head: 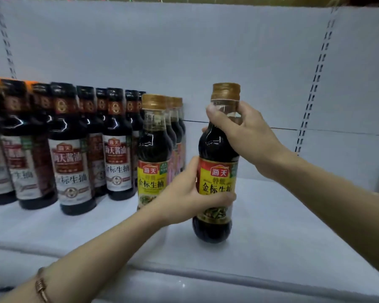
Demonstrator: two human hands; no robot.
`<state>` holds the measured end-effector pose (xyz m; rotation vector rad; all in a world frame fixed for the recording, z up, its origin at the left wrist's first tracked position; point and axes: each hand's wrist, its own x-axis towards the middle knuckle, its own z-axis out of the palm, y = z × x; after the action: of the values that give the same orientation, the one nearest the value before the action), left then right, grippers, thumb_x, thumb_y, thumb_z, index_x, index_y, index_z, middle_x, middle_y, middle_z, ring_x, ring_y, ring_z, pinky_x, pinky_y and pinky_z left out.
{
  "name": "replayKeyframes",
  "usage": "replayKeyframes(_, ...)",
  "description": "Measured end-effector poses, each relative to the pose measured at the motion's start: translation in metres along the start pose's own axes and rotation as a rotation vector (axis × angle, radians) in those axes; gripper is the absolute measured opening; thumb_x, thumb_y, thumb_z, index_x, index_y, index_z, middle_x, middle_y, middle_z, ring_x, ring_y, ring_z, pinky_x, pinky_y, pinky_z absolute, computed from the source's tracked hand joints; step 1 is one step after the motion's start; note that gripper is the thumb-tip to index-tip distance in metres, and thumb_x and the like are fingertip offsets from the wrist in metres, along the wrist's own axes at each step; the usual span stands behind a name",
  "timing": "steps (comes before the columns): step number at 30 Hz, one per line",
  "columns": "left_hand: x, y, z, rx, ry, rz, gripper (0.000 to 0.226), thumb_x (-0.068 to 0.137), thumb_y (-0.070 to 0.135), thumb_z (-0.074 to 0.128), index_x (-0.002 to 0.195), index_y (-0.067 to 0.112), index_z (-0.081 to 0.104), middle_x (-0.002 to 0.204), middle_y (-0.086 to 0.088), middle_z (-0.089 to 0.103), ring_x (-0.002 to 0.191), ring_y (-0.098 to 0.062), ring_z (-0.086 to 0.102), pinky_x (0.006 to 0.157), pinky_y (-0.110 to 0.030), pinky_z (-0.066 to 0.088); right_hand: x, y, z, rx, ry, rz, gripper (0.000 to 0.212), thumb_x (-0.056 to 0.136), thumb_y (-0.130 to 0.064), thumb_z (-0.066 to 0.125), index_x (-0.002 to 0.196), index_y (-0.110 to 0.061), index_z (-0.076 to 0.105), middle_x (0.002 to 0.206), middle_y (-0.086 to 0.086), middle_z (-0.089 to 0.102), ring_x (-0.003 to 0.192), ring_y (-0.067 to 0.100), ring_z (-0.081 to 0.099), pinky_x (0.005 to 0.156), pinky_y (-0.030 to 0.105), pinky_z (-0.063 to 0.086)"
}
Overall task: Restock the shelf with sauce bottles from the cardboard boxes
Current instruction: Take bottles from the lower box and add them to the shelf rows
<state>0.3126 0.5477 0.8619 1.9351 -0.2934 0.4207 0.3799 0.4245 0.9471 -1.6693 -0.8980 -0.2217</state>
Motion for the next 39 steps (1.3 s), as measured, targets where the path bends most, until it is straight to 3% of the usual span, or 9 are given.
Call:
replayKeyframes(6,-0.039,0.004,-0.024,-0.015,0.007,0.0,0.068,0.067,0.029,0.085,0.124,0.033,0.046,0.112,0.006,0.068,0.104,-0.01,0.066,0.092,-0.036,0.053,-0.019,-0.019,0.029,0.027,-0.037,-0.007,0.034,0.088,-0.05,0.064,0.107,-0.023,0.06,0.102,0.0,0.072,0.097,0.016,0.07,0.09,0.044,0.056)
replayKeyframes(11,-0.062,0.004,-0.054,-0.071,0.011,0.022,0.059,0.069,0.017,0.085,0.117,0.029,0.052,0.106,0.003,0.07,0.099,-0.01,0.068,0.086,-0.028,0.055,-0.027,-0.045,0.056,-0.008,-0.068,-0.037,0.035,0.089,-0.05,0.062,0.11,-0.023,0.057,0.105,0.002,0.072,0.098,0.018,0.07,0.092,0.045,0.055)
replayKeyframes(15,-0.076,0.001,-0.063,-0.128,0.062,0.084,0.06,0.059,0.021,0.085,0.111,0.027,0.054,0.101,0.004,0.071,0.093,-0.007,0.069,0.076,-0.019,0.053,-0.037,-0.057,0.076,-0.034,-0.027,-0.062,0.037,0.089,-0.05,0.062,0.114,-0.023,0.059,0.11,-0.003,0.069,0.102,0.013,0.067,0.094,0.044,0.054)
replayKeyframes(19,-0.082,-0.004,-0.07,-0.14,0.061,0.118,0.066,0.059,0.02,0.085,0.117,0.025,0.053,0.104,0.007,0.071,0.098,-0.008,0.068,0.078,-0.02,0.054,-0.042,-0.063,0.089,-0.061,-0.006,-0.041,0.05,0.07,-0.068,0.064,0.105,-0.032,0.064,0.12,0.007,0.062,0.101,0.016,0.067,0.091,0.039,0.056)
replayKeyframes(24,-0.087,-0.013,-0.076,-0.088,0.141,0.166,0.087,0.052,0.025,0.087,0.128,0.025,0.044,0.11,0.01,0.064,0.1,0.003,0.063,0.079,-0.012,0.05,-0.047,-0.064,0.094,-0.083,-0.007,-0.029,0.026,0.088,-0.041,0.067,0.107,-0.024,0.063,0.104,-0.003,0.067,0.089,0.005,0.066,0.076,0.019,0.055)
replayKeyframes(29,-0.09,-0.026,-0.081,-0.08,0.147,0.188,0.087,0.055,0.035,0.087,0.133,0.027,0.048,0.114,0.009,0.064,0.107,-0.003,0.061,0.088,-0.018,0.052,-0.048,-0.063,0.098,-0.156,-0.018,-0.013,0.031,0.089,-0.04,0.066,0.112,-0.02,0.063,0.098,-0.007,0.066,0.096,0.015,0.067,0.082,0.03,0.058)
replayKeyframes(33,-0.089,-0.027,-0.087,-0.035,0.155,0.247,0.075,0.056,0.04,0.09,0.121,0.043,0.051,0.115,0.014,0.059,0.106,-0.007,0.061,0.086,-0.019,0.052,-0.044,-0.066,0.099,-0.198,-0.018,-0.02,0.036,0.088,-0.042,0.065,0.114,-0.017,0.063,0.095,-0.007,0.066,0.09,0.011,0.066,0.074,0.021,0.057)
replayKeyframes(37,-0.085,-0.037,-0.088,-0.011,0.181,0.238,0.079,0.055,0.052,0.083,0.124,0.045,0.047,0.122,0.012,0.048,0.113,-0.009,0.056,0.094,-0.026,0.052,-0.04,-0.062,0.102,-0.181,-0.002,0.008,0.034,0.087,-0.041,0.067,0.111,-0.017,0.064,0.095,-0.007,0.067,0.092,0.013,0.068,0.078,0.025,0.057)
replayKeyframes(39,-0.085,-0.041,-0.086,0.015,0.196,0.236,0.082,0.057,0.051,0.083,0.129,0.041,0.045,0.123,0.012,0.048,0.114,-0.006,0.055,0.095,-0.024,0.05,-0.04,-0.058,0.106,-0.154,0.016,0.013,0.034,0.085,-0.04,0.07,0.11,-0.019,0.063,0.096,-0.006,0.069,0.09,0.01,0.068,0.074,0.021,0.056)
